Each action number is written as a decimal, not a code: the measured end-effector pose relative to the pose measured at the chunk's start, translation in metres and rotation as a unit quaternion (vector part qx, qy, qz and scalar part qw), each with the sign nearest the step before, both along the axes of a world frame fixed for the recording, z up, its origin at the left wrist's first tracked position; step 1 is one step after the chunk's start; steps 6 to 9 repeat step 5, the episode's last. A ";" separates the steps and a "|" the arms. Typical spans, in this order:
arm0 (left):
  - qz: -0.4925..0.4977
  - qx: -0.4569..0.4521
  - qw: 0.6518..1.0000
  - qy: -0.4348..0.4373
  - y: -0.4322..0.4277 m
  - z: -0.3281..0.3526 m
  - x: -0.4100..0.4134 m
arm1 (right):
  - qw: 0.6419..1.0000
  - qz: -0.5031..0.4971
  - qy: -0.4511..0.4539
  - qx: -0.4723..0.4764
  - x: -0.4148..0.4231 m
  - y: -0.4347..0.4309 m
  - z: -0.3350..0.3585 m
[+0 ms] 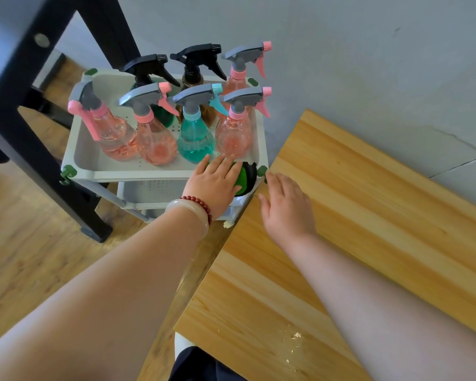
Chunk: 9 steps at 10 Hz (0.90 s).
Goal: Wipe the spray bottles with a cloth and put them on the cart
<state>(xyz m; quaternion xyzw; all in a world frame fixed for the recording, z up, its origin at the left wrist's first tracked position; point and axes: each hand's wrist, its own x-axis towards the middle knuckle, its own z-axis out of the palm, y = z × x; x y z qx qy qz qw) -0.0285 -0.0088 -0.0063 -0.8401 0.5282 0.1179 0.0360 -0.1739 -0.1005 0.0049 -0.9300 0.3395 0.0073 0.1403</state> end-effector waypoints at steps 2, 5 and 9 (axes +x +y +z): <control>0.002 -0.002 1.000 -0.001 -0.001 0.001 -0.004 | 1.000 -0.001 0.025 0.011 0.005 -0.003 0.004; -0.006 -0.032 0.999 -0.016 0.006 0.017 -0.007 | 1.000 -0.018 0.017 0.005 0.005 -0.004 0.019; -0.006 -0.032 0.999 -0.016 0.006 0.017 -0.007 | 1.000 -0.018 0.017 0.005 0.005 -0.004 0.019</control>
